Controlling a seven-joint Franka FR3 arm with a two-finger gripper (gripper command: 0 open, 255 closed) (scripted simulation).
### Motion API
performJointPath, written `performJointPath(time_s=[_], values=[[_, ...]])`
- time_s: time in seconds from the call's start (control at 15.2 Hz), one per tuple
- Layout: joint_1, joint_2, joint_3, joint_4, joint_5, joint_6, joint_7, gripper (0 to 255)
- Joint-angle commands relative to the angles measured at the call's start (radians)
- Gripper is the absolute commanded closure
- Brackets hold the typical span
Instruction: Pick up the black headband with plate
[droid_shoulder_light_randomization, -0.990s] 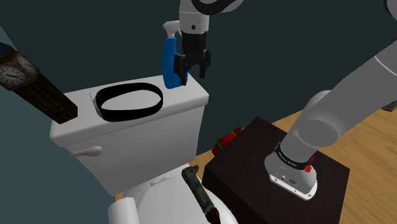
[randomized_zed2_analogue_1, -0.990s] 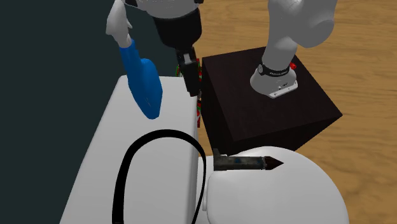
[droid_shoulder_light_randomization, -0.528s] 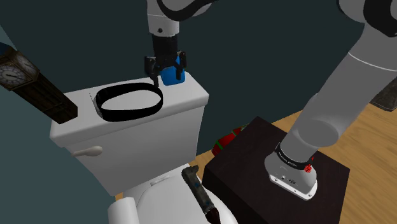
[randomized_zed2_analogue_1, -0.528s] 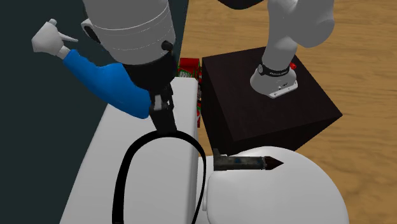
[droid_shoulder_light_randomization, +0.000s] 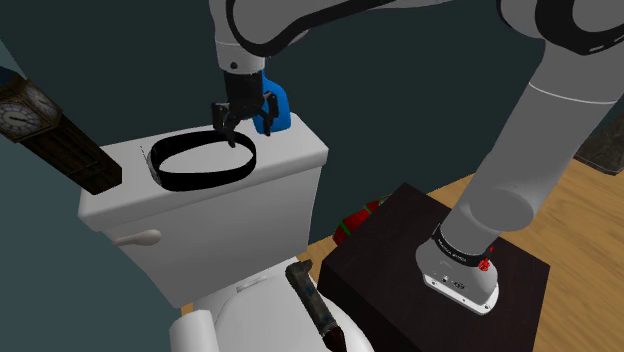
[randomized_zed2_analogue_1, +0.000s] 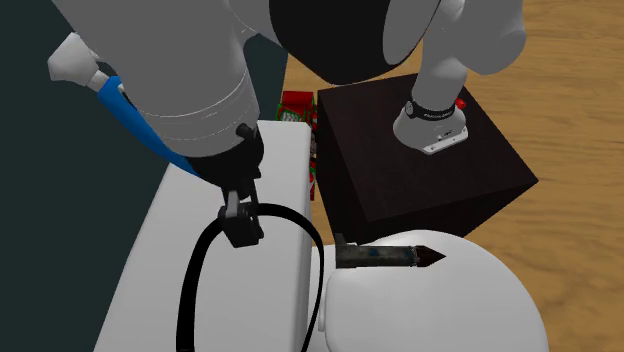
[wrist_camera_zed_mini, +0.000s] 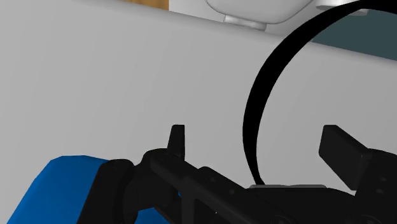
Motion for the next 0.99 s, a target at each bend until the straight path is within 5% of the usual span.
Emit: performJointPath(time_s=[0.0,0.13,0.2,0.92], values=[[0.001,0.010,0.000,-0.017,-0.004,0.027,0.003,0],[0.002,0.012,0.000,-0.023,-0.005,0.034,0.003,0],[0.001,0.011,0.000,-0.026,-0.005,0.037,0.002,255],[0.001,0.005,0.000,-0.004,-0.002,0.008,0.002,255]])
